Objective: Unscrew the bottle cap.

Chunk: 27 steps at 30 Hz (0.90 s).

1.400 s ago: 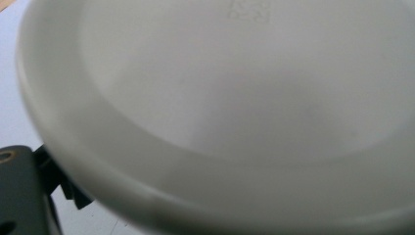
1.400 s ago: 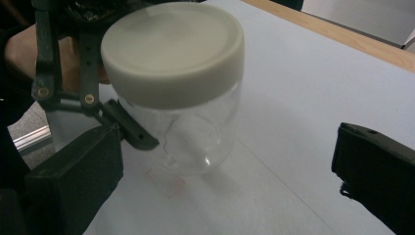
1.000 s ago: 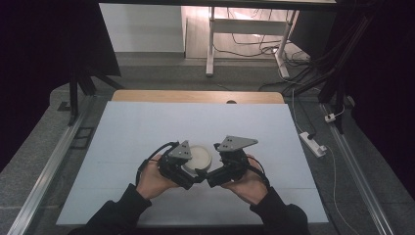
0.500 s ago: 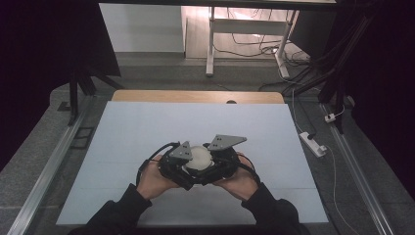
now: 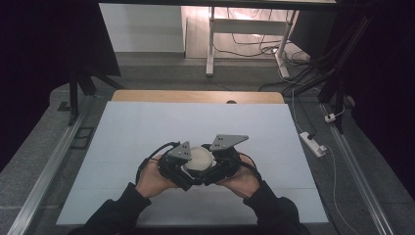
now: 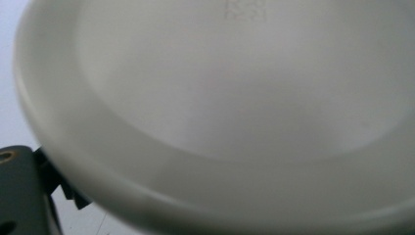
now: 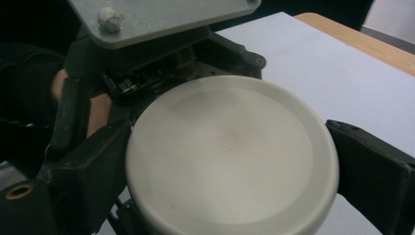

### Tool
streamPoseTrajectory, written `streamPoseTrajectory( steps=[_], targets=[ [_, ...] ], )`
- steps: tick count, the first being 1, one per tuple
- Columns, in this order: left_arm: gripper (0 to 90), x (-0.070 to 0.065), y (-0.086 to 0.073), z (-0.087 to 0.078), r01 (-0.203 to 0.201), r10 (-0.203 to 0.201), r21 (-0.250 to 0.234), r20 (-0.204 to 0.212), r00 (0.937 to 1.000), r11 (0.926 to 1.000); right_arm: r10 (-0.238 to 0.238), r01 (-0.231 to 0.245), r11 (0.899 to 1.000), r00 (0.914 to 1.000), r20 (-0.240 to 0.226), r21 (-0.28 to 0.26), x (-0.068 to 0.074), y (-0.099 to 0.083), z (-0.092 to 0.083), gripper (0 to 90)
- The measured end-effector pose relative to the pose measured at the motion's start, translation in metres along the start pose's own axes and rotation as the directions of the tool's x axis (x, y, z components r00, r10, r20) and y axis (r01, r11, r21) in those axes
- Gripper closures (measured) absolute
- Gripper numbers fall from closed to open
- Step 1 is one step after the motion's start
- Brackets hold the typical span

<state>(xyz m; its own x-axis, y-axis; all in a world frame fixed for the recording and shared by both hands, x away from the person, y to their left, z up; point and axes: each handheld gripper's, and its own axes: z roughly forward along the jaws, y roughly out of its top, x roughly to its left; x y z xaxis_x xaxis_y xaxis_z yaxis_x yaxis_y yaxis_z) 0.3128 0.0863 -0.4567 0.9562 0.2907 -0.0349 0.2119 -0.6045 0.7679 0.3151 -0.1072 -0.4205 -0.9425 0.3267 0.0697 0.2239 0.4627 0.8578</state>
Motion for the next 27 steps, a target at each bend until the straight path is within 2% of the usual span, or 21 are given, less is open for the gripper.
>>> streamPoseTrajectory(
  steps=[3, 6, 10, 14, 16, 18, 23, 24, 26, 27],
  targets=[
    [7.0, 0.0, 0.0, 0.0, -0.017, 0.017, -0.003, 0.032, 0.9993, 0.9999, -0.016, 0.016, 1.0, 0.9983, -0.056, 0.003, -0.004, 0.0, -0.001, 6.7],
    [6.9, -0.001, 0.0, -0.001, -0.037, 0.037, -0.004, 0.058, 0.9976, 0.9993, -0.046, 0.046, 0.999, 0.9916, -0.121, -0.006, -0.008, -0.001, -0.002, 6.7],
    [6.9, -0.002, 0.0, 0.0, -0.061, 0.061, 0.003, 0.089, 0.9941, 0.9981, -0.084, 0.085, 0.996, 0.9755, -0.203, -0.004, -0.014, -0.001, -0.003, 6.6],
    [6.9, -0.003, 0.0, 0.001, -0.086, 0.085, 0.005, 0.115, 0.9897, 0.9963, -0.13, 0.131, 0.991, 0.9508, -0.281, -0.015, -0.019, -0.002, -0.003, 6.6],
    [6.9, -0.004, 0.0, 0.002, -0.086, 0.084, 0.007, 0.112, 0.9901, 0.9963, -0.14, 0.14, 0.99, 0.9454, -0.295, -0.018, -0.02, -0.003, -0.003, 6.5],
    [6.9, -0.003, 0.0, 0.002, -0.08, 0.079, 0.005, 0.102, 0.9916, 0.9967, -0.135, 0.136, 0.991, 0.9477, -0.289, -0.018, -0.02, -0.003, -0.002, 6.4],
    [6.9, -0.001, 0.0, 0.0, -0.04, 0.04, 0.001, 0.055, 0.9977, 0.9992, -0.065, 0.058, 0.998, 0.9695, -0.236, -0.035, -0.016, 0.0, -0.005, 0.0],
    [6.9, 0.0, 0.0, -0.001, -0.029, 0.029, 0.0, 0.042, 0.9987, 0.9996, -0.057, 0.048, 0.998, 0.9744, -0.218, -0.045, -0.016, 0.002, -0.006, 0.0],
    [6.9, 0.001, -0.001, -0.002, -0.009, 0.009, -0.002, 0.017, 0.9998, 1.0, -0.033, 0.026, 0.998, 0.9888, -0.146, -0.052, -0.013, 0.004, -0.009, 0.0],
    [6.9, 0.002, -0.001, -0.003, 0.002, -0.002, -0.003, 0.006, 1.0, 1.0, -0.02, 0.015, 0.999, 0.9933, -0.114, -0.047, -0.011, 0.005, -0.009, 0.0]
  ],
)
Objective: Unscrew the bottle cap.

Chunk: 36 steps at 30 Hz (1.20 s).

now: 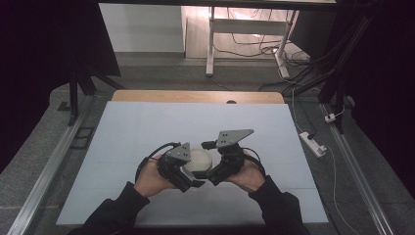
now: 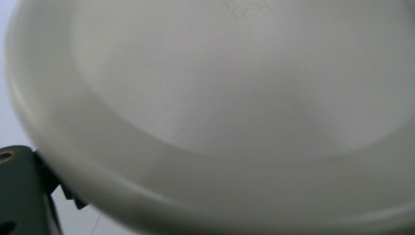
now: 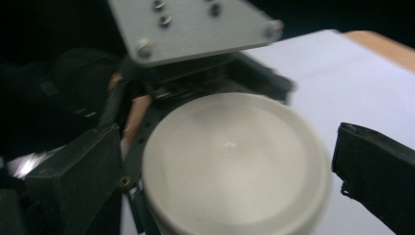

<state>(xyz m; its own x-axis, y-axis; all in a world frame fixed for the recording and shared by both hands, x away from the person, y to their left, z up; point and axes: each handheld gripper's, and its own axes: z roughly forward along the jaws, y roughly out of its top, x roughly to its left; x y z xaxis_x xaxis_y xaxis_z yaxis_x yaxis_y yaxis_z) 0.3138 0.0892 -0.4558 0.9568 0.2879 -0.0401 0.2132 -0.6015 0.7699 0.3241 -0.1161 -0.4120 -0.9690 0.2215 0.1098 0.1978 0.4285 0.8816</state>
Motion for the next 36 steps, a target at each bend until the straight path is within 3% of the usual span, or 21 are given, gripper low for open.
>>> streamPoseTrajectory(
  steps=[2, 5, 11, 15, 22, 27, 32, 36],
  targets=[
    [6.9, 0.001, 0.0, -0.001, 0.015, -0.015, -0.003, -0.024, 0.9996, 0.9999, 0.018, -0.019, 1.0, 0.9977, 0.066, 0.009, 0.003, 0.0, 0.001, 0.0],
    [6.9, 0.001, 0.0, -0.002, 0.029, -0.029, -0.001, -0.049, 0.9984, 0.9996, 0.041, -0.044, 0.999, 0.9911, 0.126, 0.021, 0.007, 0.001, 0.006, 0.0],
    [6.9, 0.0, 0.001, -0.003, 0.05, -0.051, -0.017, -0.064, 0.9967, 0.9986, 0.037, -0.039, 0.999, 0.9839, 0.175, 0.007, 0.013, 0.002, 0.01, 1.7],
    [6.9, -0.001, 0.002, -0.003, 0.057, -0.058, -0.017, -0.071, 0.9958, 0.9982, 0.051, -0.051, 0.999, 0.9826, 0.179, -0.002, 0.013, 0.0, 0.012, 3.7],
    [6.9, -0.001, 0.002, -0.004, 0.069, -0.07, -0.019, -0.07, 0.9951, 0.9974, 0.03, -0.029, 1.0, 0.9794, 0.2, -0.006, 0.015, -0.002, 0.014, 6.6],
    [6.9, 0.001, 0.002, -0.006, 0.043, -0.044, -0.026, -0.018, 0.9989, 0.9987, 0.021, -0.021, 1.0, 0.9874, 0.157, 0.0, 0.013, -0.001, 0.011, 6.8],
    [6.9, 0.0, 0.003, -0.007, 0.001, 0.0, -0.022, 0.043, 0.9991, 0.9998, -0.012, 0.012, 1.0, 0.9982, 0.059, 0.005, 0.009, -0.001, 0.006, 6.8],
    [6.9, -0.003, 0.003, -0.006, -0.032, 0.034, -0.016, 0.083, 0.996, 0.9993, -0.05, 0.05, 0.999, 0.9984, -0.026, 0.009, 0.005, -0.003, 0.003, 6.8]
  ],
)
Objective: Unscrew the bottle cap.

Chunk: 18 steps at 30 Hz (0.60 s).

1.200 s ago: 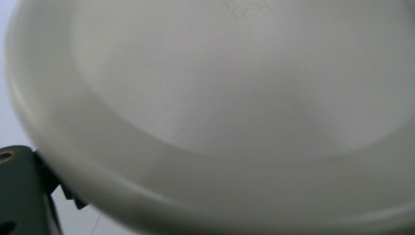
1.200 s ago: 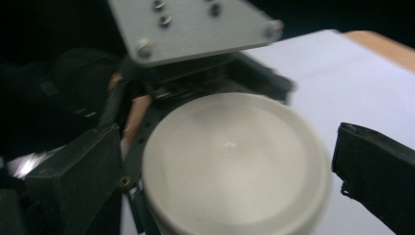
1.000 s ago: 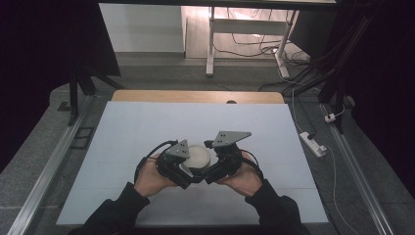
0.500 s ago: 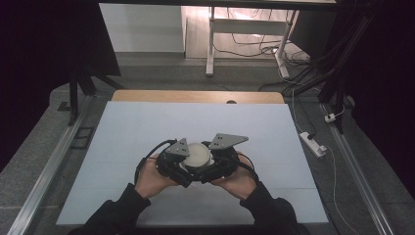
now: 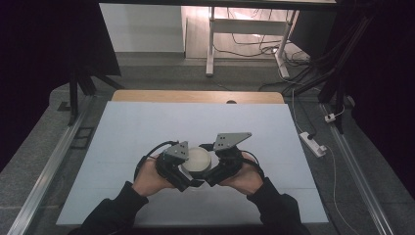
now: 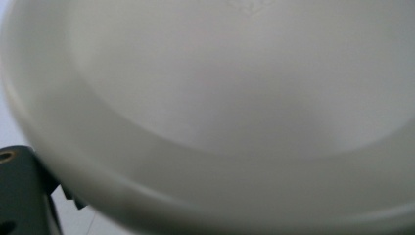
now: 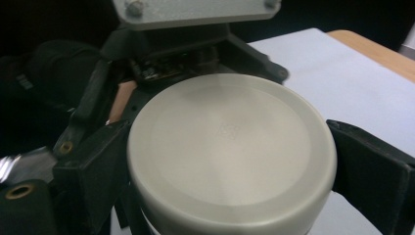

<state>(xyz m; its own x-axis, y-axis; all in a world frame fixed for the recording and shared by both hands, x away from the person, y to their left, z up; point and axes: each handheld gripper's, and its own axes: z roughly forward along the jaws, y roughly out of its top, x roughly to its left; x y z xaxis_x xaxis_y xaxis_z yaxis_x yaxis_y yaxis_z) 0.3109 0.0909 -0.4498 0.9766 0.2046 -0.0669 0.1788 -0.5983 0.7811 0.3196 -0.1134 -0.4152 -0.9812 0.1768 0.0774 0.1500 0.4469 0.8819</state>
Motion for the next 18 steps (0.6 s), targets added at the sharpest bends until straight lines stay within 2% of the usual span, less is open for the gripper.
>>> streamPoseTrajectory(
  steps=[4, 6, 9, 13, 16, 18],
  targets=[
    [6.9, -0.002, 0.0005, 0.0012, -0.031, 0.031, 0.01, 0.028, 0.9991, 0.9995, -0.038, 0.038, 0.999, 0.9959, -0.083, 0.002, -0.0029, -0.0026, -0.0024, 6.8],
    [6.9, -0.0045, 0.0012, 0.0031, -0.064, 0.062, 0.024, 0.055, 0.9966, 0.9977, -0.05, 0.051, 0.999, 0.991, -0.124, 0.001, -0.0047, -0.0041, -0.0034, 6.8],
    [6.9, -0.0063, 0.0017, 0.0054, -0.077, 0.074, 0.035, 0.07, 0.9948, 0.9964, -0.067, 0.067, 0.998, 0.9822, -0.176, -0.002, -0.0075, -0.0074, -0.0044, 6.7],
    [6.9, -0.0066, 0.0015, 0.0067, -0.076, 0.074, 0.037, 0.062, 0.9954, 0.9964, -0.063, 0.064, 0.998, 0.9826, -0.175, 0.0, -0.0077, -0.0092, -0.0046, 6.5],
    [6.9, -0.0056, 0.0022, 0.004, -0.051, 0.05, 0.018, 0.031, 0.9983, 0.9986, -0.03, 0.027, 0.999, 0.9887, -0.147, -0.021, -0.0065, -0.007, -0.0055, 3.9],
    [6.9, -0.0046, 0.0024, 0.0022, -0.033, 0.033, 0.01, 0.009, 0.9994, 0.9994, -0.014, 0.011, 0.999, 0.994, -0.108, -0.03, -0.0046, -0.0026, -0.0076, 0.6]
  ],
)
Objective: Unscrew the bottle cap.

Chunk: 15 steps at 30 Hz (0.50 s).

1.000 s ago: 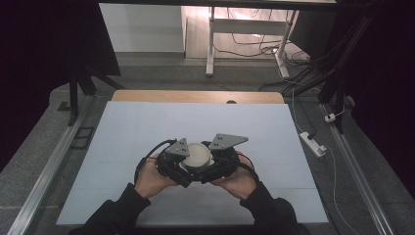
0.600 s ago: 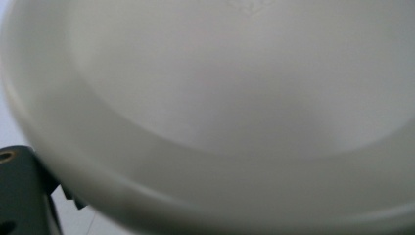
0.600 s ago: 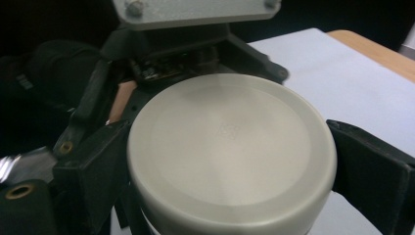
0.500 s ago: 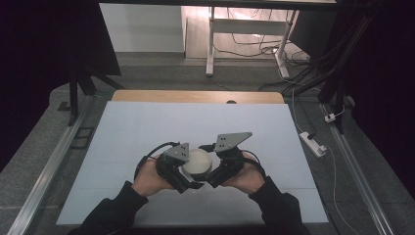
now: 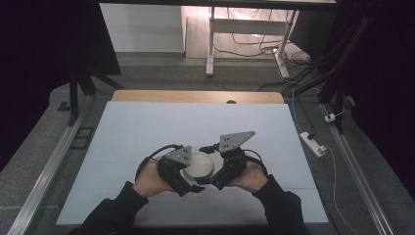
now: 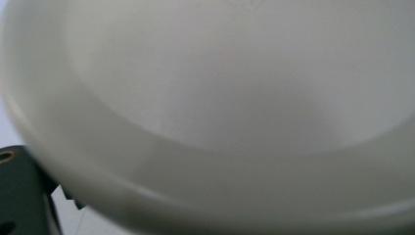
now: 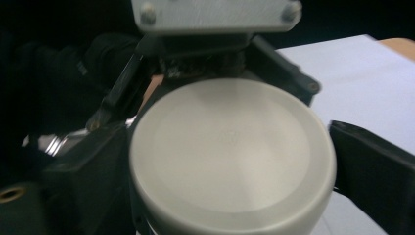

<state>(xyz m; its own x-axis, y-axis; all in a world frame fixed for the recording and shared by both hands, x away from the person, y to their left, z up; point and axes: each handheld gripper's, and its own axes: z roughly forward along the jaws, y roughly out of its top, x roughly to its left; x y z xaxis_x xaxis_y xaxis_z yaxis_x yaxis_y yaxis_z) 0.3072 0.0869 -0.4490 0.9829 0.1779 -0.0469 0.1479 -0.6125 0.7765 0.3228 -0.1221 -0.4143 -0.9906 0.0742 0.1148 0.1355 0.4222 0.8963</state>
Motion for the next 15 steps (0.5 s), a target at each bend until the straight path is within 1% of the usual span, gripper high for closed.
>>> streamPoseTrajectory(
  steps=[2, 4, 6, 8, 9, 10, 13, 15],
  targets=[
    [6.9, 0.001, 0.0, -0.001, 0.026, -0.026, -0.008, -0.029, 0.9992, 0.9996, 0.01, -0.009, 1.0, 0.9987, 0.05, -0.009, 0.003, 0.005, -0.003, 0.0],
    [6.9, 0.002, 0.0, -0.001, 0.05, -0.05, -0.01, -0.056, 0.9971, 0.9987, 0.012, -0.012, 1.0, 0.9919, 0.127, 0.0, 0.008, 0.009, -0.003, 0.0],
    [6.9, 0.003, 0.0, -0.002, 0.067, -0.067, -0.007, -0.087, 0.994, 0.9977, 0.013, -0.016, 1.0, 0.9803, 0.197, 0.015, 0.013, 0.011, 0.0, 0.0],
    [6.9, 0.003, 0.0, -0.001, 0.083, -0.083, -0.004, -0.117, 0.9897, 0.9965, 0.012, -0.021, 0.999, 0.9647, 0.263, 0.033, 0.017, 0.012, 0.005, 0.0],
    [6.9, 0.003, 0.0, -0.001, 0.083, -0.083, -0.004, -0.117, 0.9897, 0.9965, 0.019, -0.031, 0.999, 0.9579, 0.286, 0.037, 0.018, 0.012, 0.008, 0.0],
    [6.9, 0.003, 0.0, -0.001, 0.091, -0.09, -0.001, -0.138, 0.9864, 0.9959, 0.029, -0.042, 0.998, 0.9535, 0.3, 0.037, 0.018, 0.011, 0.01, 0.0],
    [6.9, 0.002, 0.001, 0.0, 0.096, -0.095, 0.003, -0.15, 0.9841, 0.9953, 0.06, -0.07, 0.997, 0.9465, 0.317, 0.023, 0.017, 0.009, 0.014, 0.9],
    [6.9, 0.001, 0.001, 0.0, 0.096, -0.094, 0.004, -0.162, 0.9823, 0.9953, 0.068, -0.077, 0.997, 0.9469, 0.314, 0.016, 0.017, 0.007, 0.015, 3.4]
  ],
)
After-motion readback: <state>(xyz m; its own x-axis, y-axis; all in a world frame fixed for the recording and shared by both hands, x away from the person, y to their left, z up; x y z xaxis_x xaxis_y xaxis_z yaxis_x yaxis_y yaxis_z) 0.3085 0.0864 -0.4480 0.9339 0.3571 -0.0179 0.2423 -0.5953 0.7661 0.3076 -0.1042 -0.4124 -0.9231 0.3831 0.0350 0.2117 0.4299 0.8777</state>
